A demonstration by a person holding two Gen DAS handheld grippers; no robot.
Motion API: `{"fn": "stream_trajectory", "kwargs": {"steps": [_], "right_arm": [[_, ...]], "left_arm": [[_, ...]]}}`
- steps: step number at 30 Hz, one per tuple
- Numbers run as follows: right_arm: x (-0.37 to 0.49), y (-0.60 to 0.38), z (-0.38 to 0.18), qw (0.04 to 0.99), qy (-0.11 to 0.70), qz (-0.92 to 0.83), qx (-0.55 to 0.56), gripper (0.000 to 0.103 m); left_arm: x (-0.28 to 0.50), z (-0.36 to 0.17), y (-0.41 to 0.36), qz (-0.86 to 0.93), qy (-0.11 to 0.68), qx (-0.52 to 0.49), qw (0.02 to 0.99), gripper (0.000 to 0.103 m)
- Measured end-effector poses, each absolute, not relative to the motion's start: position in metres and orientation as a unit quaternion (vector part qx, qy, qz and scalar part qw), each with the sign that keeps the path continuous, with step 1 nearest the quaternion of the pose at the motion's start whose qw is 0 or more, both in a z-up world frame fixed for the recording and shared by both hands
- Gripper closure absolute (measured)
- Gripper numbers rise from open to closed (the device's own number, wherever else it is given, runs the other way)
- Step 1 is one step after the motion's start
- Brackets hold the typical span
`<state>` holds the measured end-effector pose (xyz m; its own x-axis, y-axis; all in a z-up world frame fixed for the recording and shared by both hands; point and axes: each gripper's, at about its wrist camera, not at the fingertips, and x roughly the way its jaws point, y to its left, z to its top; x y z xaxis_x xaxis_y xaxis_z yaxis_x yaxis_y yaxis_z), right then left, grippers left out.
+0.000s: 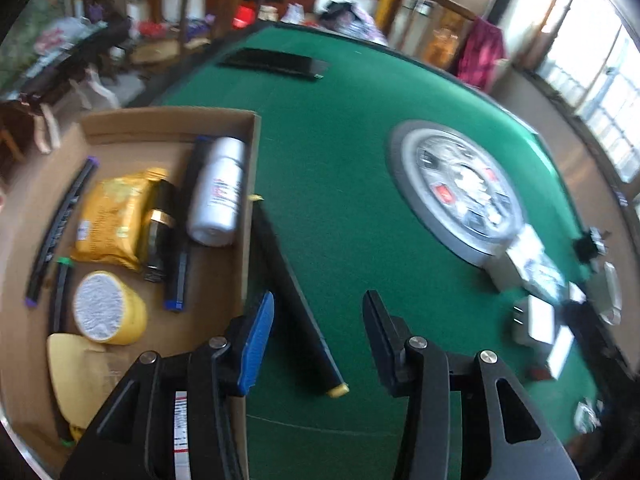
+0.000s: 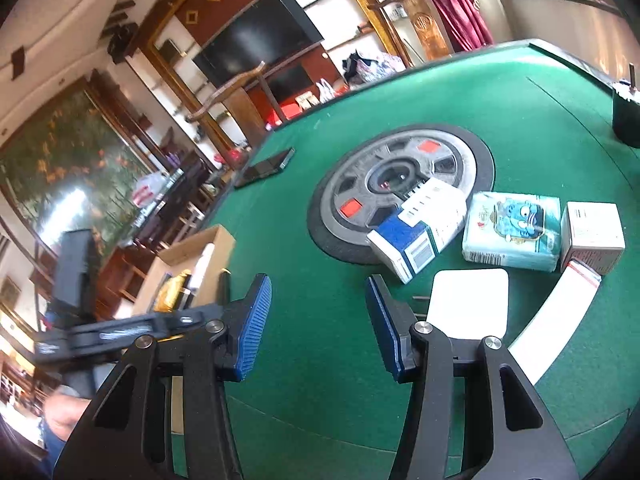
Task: Organize objects
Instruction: 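Grasp the yellow-tipped black marker with the left gripper while the right grasps the red-striped white box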
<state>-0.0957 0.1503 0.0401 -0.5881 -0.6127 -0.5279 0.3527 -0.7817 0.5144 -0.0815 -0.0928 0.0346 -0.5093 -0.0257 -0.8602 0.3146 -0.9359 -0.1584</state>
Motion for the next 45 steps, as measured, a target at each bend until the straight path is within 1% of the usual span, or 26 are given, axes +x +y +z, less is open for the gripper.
{"fn": "stream_trajectory", "kwargs": {"steps": [4, 7, 9, 11, 13, 14, 15, 17, 20, 25, 29, 30, 31, 32, 34, 36, 37, 38, 41, 42, 43, 44, 45], "right_arm": [[-0.085, 0.161, 0.051, 0.272, -0.179, -0.886, 0.331, 0.054], [-0.079, 0.177, 0.056, 0.268, -0.191, -0.89, 0.314, 0.054], [-0.075, 0.19, 0.057, 0.261, -0.202, -0.893, 0.306, 0.054], [-0.073, 0.204, 0.057, 0.254, -0.216, -0.894, 0.3, 0.054], [-0.071, 0.223, 0.056, 0.23, -0.229, -0.899, 0.295, 0.054], [-0.07, 0.228, 0.056, 0.219, -0.23, -0.901, 0.295, 0.054], [-0.069, 0.235, 0.054, 0.202, -0.228, -0.905, 0.298, 0.054], [-0.069, 0.246, 0.05, 0.172, -0.225, -0.908, 0.307, 0.054], [-0.071, 0.256, 0.043, 0.159, -0.231, -0.902, 0.327, 0.054], [-0.079, 0.27, 0.024, 0.081, -0.229, -0.893, 0.379, 0.054], [-0.083, 0.271, 0.015, 0.068, -0.227, -0.885, 0.401, 0.054], [-0.084, 0.268, 0.013, 0.066, -0.219, -0.884, 0.408, 0.054], [-0.084, 0.267, 0.013, 0.063, -0.212, -0.883, 0.415, 0.054], [-0.086, 0.264, 0.01, 0.06, -0.205, -0.88, 0.423, 0.054], [-0.088, 0.259, 0.008, 0.059, -0.193, -0.878, 0.433, 0.054], [-0.089, 0.255, 0.01, 0.056, -0.179, -0.883, 0.431, 0.054], [-0.089, 0.25, 0.012, 0.052, -0.167, -0.886, 0.429, 0.051], [-0.089, 0.246, 0.013, 0.047, -0.154, -0.889, 0.428, 0.049], [-0.091, 0.234, 0.014, 0.053, -0.122, -0.893, 0.43, 0.048], [-0.093, 0.229, 0.012, 0.055, -0.111, -0.891, 0.437, 0.045], [-0.093, 0.226, 0.011, 0.062, -0.105, -0.891, 0.438, 0.04], [-0.094, 0.223, 0.011, 0.066, -0.099, -0.89, 0.44, 0.039], [-0.093, 0.222, 0.01, 0.071, -0.097, -0.891, 0.437, 0.039]], "left_arm": [[-0.088, 0.032, -0.08, -0.853, 0.134, 0.483, 0.148, 0.055], [-0.1, 0.02, -0.075, -0.841, 0.141, 0.496, 0.166, 0.053], [-0.108, 0.015, -0.07, -0.845, 0.125, 0.49, 0.173, 0.049], [-0.112, 0.008, -0.066, -0.85, 0.12, 0.491, 0.151, 0.048], [-0.11, 0.006, -0.055, -0.859, 0.095, 0.487, 0.128, 0.047], [-0.108, 0.004, -0.047, -0.863, 0.096, 0.489, 0.082, 0.048], [-0.104, 0.005, -0.041, -0.871, 0.089, 0.48, 0.059, 0.05], [-0.097, 0.004, -0.028, -0.876, 0.066, 0.478, 0.013, 0.06], [-0.085, 0.003, -0.015, -0.877, 0.04, 0.477, -0.034, 0.063], [-0.08, -0.001, -0.02, -0.88, 0.044, 0.47, -0.05, 0.062], [-0.084, 0.002, -0.019, -0.879, 0.062, 0.473, -0.031, 0.061], [-0.09, 0.003, -0.019, -0.877, 0.069, 0.474, -0.022, 0.06], [-0.099, 0.005, -0.016, -0.875, 0.077, 0.477, -0.017, 0.055], [-0.103, 0.006, -0.016, -0.873, 0.085, 0.48, -0.011, 0.047], [-0.113, 0.005, -0.014, -0.872, 0.088, 0.482, 0.01, 0.039], [-0.123, 0.002, -0.008, -0.873, 0.064, 0.483, 0.035, 0.033], [-0.127, 0.001, -0.005, -0.874, 0.048, 0.481, 0.044, 0.028], [-0.13, -0.002, -0.002, -0.876, 0.032, 0.479, 0.049, 0.02], [-0.129, -0.006, -0.002, -0.891, 0.028, 0.451, 0.042, 0.018], [-0.129, -0.007, -0.003, -0.891, 0.026, 0.452, 0.039, 0.018], [-0.129, -0.007, -0.004, -0.892, 0.024, 0.45, 0.032, 0.021], [-0.126, -0.006, -0.006, -0.896, 0.026, 0.442, 0.029, 0.046], [-0.125, -0.004, -0.007, -0.9, 0.021, 0.435, 0.029, 0.061]]}}
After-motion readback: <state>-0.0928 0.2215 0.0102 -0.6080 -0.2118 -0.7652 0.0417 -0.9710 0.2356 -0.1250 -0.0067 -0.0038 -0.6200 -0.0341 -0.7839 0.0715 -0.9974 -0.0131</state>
